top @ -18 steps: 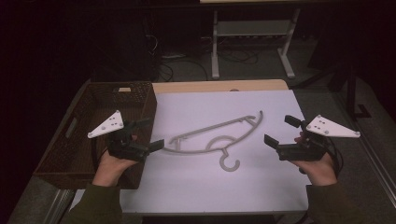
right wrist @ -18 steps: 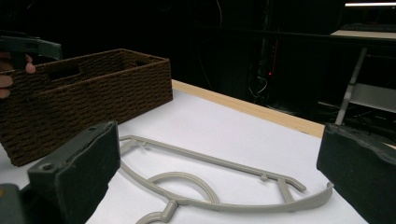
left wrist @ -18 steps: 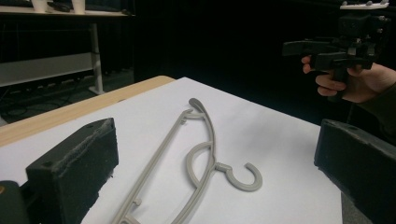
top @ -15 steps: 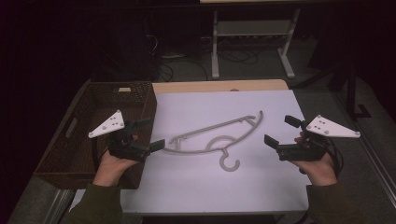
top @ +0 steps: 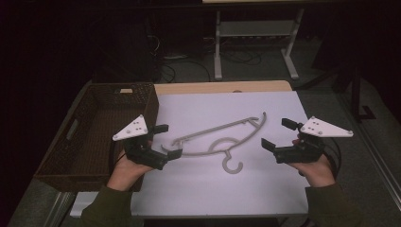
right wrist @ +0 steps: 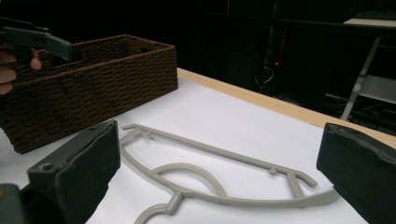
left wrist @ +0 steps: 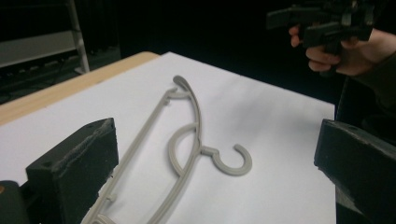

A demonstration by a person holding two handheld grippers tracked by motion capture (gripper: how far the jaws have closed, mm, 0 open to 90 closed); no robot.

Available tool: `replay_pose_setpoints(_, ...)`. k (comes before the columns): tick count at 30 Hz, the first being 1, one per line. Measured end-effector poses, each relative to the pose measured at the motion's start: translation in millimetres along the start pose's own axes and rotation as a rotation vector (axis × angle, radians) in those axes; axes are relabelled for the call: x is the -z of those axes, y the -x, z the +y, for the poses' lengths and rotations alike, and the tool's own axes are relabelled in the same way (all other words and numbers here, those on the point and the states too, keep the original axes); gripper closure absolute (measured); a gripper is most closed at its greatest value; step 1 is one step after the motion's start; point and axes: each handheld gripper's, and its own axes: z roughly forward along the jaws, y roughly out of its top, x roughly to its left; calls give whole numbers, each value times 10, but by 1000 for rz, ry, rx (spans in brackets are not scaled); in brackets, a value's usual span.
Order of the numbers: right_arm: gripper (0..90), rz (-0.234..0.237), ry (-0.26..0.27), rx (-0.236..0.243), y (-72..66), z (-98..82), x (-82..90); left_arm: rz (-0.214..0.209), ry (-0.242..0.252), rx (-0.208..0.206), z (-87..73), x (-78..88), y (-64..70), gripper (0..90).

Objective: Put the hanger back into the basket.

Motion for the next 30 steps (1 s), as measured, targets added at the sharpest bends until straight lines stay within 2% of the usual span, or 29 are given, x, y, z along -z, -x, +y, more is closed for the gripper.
replay_pose_setpoints(8, 0, 11, -60, 18, -32, -50, -138, -15, -41, 8, -133, -190, 44, 0)
replay_pose_setpoints(11, 7, 17, -76, 9, -40, -58, -176, -16, -53, 10, -180, -226, 43, 0)
replay_pose_setpoints(12, 16, 18, -85, 11, -41, -63, -193, -14, -71, 14, -221, -248, 45, 0)
replay_pose_setpoints(16, 56, 29, -123, 4, -56, -87, -268, -12, -69, 18, -294, -286, 52, 0)
replay_pose_setpoints(23, 190, 43, -194, -7, -59, -126, -404, -12, -72, 30, -382, -322, 66, 0)
replay_pose_setpoints(30, 394, 58, -235, -22, -66, -143, -583, -14, -86, 34, -447, -349, 82, 0)
